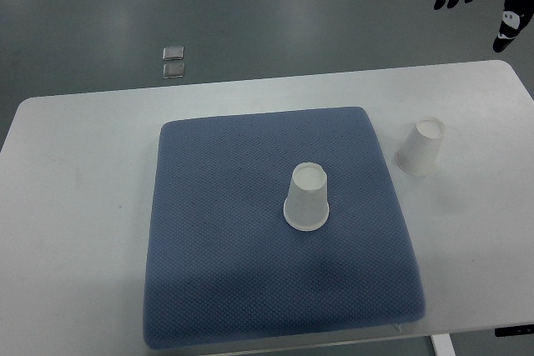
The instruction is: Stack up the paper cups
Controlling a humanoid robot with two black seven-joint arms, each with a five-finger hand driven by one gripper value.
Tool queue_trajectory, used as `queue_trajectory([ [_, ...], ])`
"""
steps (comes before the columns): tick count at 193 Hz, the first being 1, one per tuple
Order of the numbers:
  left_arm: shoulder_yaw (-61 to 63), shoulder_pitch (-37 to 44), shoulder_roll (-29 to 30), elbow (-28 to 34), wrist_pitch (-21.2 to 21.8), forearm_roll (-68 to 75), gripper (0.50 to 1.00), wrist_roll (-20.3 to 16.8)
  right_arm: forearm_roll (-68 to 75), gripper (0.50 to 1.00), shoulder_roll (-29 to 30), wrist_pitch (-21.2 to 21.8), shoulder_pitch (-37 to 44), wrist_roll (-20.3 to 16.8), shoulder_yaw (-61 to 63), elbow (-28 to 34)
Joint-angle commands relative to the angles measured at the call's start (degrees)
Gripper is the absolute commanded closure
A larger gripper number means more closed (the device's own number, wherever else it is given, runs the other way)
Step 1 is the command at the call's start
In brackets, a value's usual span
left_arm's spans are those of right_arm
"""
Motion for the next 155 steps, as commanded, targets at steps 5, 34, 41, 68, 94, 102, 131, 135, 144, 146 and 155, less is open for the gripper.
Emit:
queue_trajectory([
  [5, 0.00, 0.00, 0.00, 0.19, 0.01, 0.01, 0.500, 0.01, 2.30, 0.577, 0.45, 0.00, -0.89, 0.08, -0.02, 0.05],
  [34, -0.18, 0.00, 0.00, 0.63, 0.10, -0.08, 0.500, 0.01, 2.21, 0.579, 1.86, 0.00, -6.08, 0.00, -0.02, -0.21],
  [41, -0.18, 0.00, 0.00, 0.72, 0.10, -0.17, 0.500, 0.01, 2.21, 0.579, 2.73, -0.46, -8.10, 0.00, -0.02, -0.56],
  [68, -0.35, 0.00, 0.00, 0.81, 0.18, -0.25, 0.500, 0.01, 2.29, 0.579, 5.37, -8.80, -15.22, -0.44, 0.06, -2.14],
  [94, -0.35, 0.00, 0.00, 0.81, 0.18, -0.25, 0.500, 0.01, 2.47, 0.579, 7.57, -16.28, -22.69, -2.64, 0.94, -5.22],
  [102, -0.35, 0.00, 0.00, 0.72, 0.18, -0.25, 0.500, 0.01, 2.47, 0.579, 7.83, -17.42, -24.19, -2.73, 1.03, -5.66],
  [131, -0.44, 0.00, 0.00, 0.72, 0.18, -0.25, 0.500, 0.01, 2.65, 0.579, 9.41, -20.24, -30.60, -2.73, 2.00, -7.86],
  [135, -0.35, 0.00, 0.00, 0.72, 0.18, -0.25, 0.500, 0.01, 2.65, 0.579, 9.68, -20.41, -31.48, -2.73, 2.17, -8.47],
  [144, -0.35, 0.09, 0.00, 0.72, 0.18, -0.17, 0.500, 0.01, 2.65, 0.579, 10.29, -20.85, -33.33, -2.73, 2.52, -9.79],
  [146, -0.35, 0.09, 0.00, 0.72, 0.18, -0.25, 0.500, 0.01, 2.65, 0.579, 10.38, -20.94, -33.68, -2.73, 2.52, -10.14],
  [155, -0.35, 0.09, 0.00, 0.63, 0.18, -0.25, 0.500, 0.01, 2.65, 0.579, 10.82, -21.38, -35.61, -2.73, 3.05, -11.81],
])
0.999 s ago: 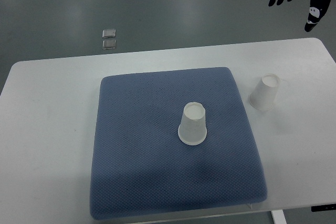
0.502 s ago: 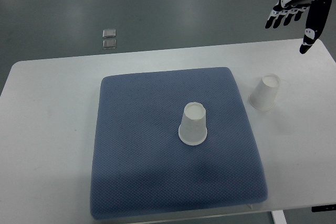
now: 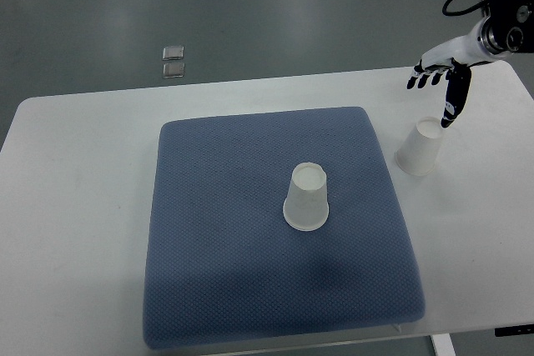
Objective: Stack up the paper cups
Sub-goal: 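Lower the right hand down around the white cup beside the mat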
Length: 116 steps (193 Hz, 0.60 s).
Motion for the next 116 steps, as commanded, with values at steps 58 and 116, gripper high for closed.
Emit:
queue_trajectory([
  [58, -0.07, 0.37, 0.00, 0.00, 0.00, -0.16, 0.500, -0.01, -0.06, 0.579, 2.41, -2.35, -9.73, -0.09, 2.38, -7.45],
  [116, -0.07, 0.55, 0.00, -0.09, 0.00, -0.16, 0.500, -0.01, 0.02, 0.579, 5.22, -3.85, -15.79, 0.00, 2.47, -13.33],
])
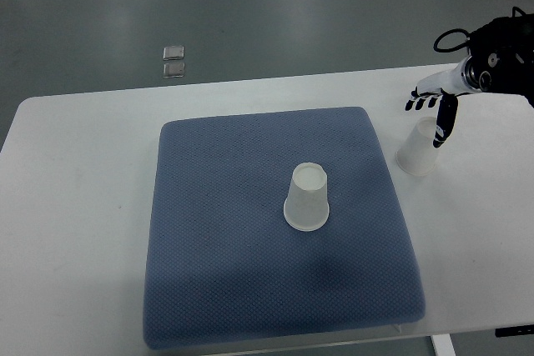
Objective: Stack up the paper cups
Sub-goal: 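Lower the right hand down around the white cup beside the mat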
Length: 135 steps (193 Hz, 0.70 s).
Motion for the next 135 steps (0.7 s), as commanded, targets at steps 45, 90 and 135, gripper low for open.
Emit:
queue_trajectory([
  [45, 0.00, 0.10, 0.00, -0.05, 0.00, 0.01, 0.500, 0.00, 0.04, 0.583, 1.46, -2.43, -4.95, 0.01, 0.14, -3.56],
  [90, 0.09, 0.10, 0.00, -0.05, 0.00, -0.07, 0.500, 0.00, 0.04, 0.593, 1.46, -3.14, -5.83, 0.01, 0.14, -3.91],
  [135, 0.00, 0.19, 0.00, -0.05, 0.00, -0.07, 0.500, 0.00, 0.04, 0.630, 1.46, -3.93, -8.73, 0.01, 0.23, -6.46],
])
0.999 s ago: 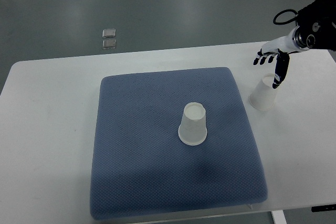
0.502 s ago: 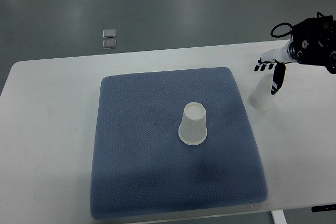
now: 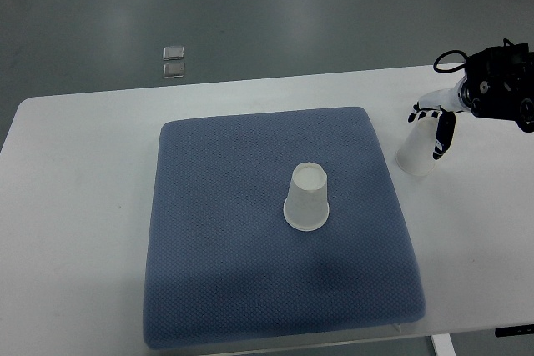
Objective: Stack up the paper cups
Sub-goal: 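Lower the right hand down around the white cup beside the mat, then close the right hand fingers around the white cup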
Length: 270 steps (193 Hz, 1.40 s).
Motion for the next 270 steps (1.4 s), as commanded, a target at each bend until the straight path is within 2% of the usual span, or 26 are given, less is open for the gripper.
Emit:
queue_trajectory([
  [1, -0.01, 0.00, 0.00, 0.00, 0.00, 0.01, 0.500, 0.00, -0.01, 0.630, 0.00, -0.16, -1.28, -0.01, 0.03, -1.19],
  [42, 0.07, 0.00, 0.00, 0.00, 0.00, 0.01, 0.500, 0.00, 0.08, 0.670, 0.00, -0.87, -3.04, -0.01, 0.12, -2.42],
  [145, 0.07, 0.00, 0.00, 0.00, 0.00, 0.01, 0.500, 0.00, 0.43, 0.679, 1.67, -1.22, -3.39, -0.01, 2.58, -3.30],
  [170, -0.01, 0.00, 0.00, 0.00, 0.00, 0.01, 0.500, 0.00, 0.34, 0.711, 1.67, -1.22, -3.65, -0.01, 2.58, -3.38],
  [184, 0.07, 0.00, 0.00, -0.09, 0.00, 0.01, 0.500, 0.00, 0.34, 0.775, 1.67, -1.22, -3.65, -0.01, 2.58, -3.38],
  [197, 0.07, 0.00, 0.00, -0.09, 0.00, 0.01, 0.500, 0.00, 0.26, 0.801, 1.67, -1.22, -3.92, -0.01, 2.58, -3.56],
  [232, 0.07, 0.00, 0.00, -0.09, 0.00, 0.01, 0.500, 0.00, 0.26, 0.826, 1.58, -1.22, -4.45, 0.08, 2.58, -4.17],
  [270, 0.07, 0.09, 0.00, -0.09, 0.00, 0.01, 0.500, 0.00, 0.08, 0.828, 0.61, -0.96, -3.39, 0.08, 2.40, -3.82],
])
